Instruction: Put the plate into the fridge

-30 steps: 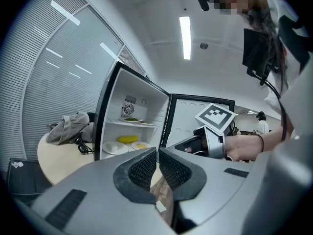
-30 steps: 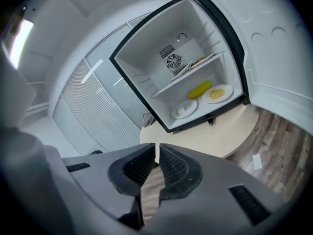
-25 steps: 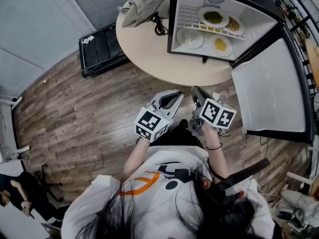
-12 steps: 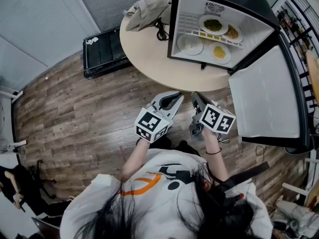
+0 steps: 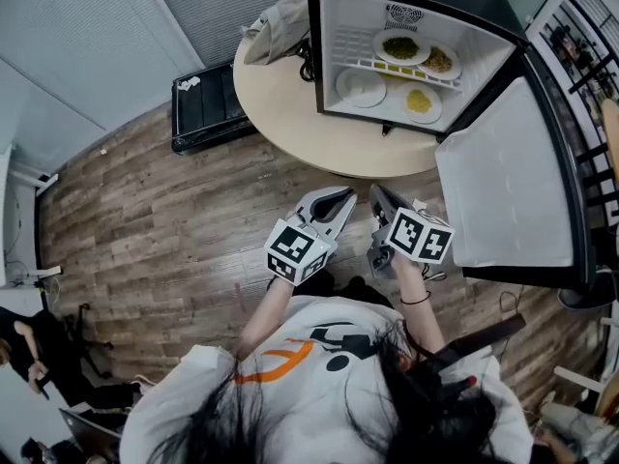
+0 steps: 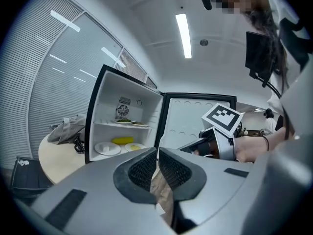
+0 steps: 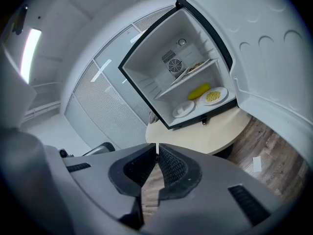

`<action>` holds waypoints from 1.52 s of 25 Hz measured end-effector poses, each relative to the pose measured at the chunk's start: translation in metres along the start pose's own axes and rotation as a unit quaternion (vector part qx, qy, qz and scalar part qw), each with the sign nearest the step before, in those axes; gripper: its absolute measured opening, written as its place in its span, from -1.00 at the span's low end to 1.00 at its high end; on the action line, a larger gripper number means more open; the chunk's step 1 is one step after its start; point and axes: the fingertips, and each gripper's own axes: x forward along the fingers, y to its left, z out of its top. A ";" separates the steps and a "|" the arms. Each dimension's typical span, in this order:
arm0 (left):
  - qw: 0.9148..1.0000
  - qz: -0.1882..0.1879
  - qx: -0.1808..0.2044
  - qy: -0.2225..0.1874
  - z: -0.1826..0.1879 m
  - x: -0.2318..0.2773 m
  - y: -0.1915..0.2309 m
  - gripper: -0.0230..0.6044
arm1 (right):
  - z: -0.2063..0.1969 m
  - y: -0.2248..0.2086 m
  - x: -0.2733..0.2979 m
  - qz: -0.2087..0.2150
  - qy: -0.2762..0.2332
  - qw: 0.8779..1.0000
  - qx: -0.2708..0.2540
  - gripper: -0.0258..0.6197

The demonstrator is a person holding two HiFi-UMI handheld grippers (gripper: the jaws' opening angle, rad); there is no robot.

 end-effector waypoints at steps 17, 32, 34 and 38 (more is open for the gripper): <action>1.000 -0.014 0.018 0.015 0.000 0.030 -0.040 -0.89 | -0.004 -0.025 -0.031 0.017 0.000 1.000 0.006 -0.83; 1.000 -0.002 0.015 0.006 0.004 0.018 -0.029 -0.89 | -0.006 -0.015 -0.023 0.017 0.011 1.000 -0.008 -0.83; 1.000 0.000 0.014 0.004 0.005 0.015 -0.026 -0.89 | -0.005 -0.013 -0.021 0.017 0.013 1.000 -0.011 -0.83; 1.000 0.002 0.013 0.000 0.007 0.012 -0.021 -0.89 | -0.005 -0.011 -0.016 0.015 0.014 1.000 -0.014 -0.83</action>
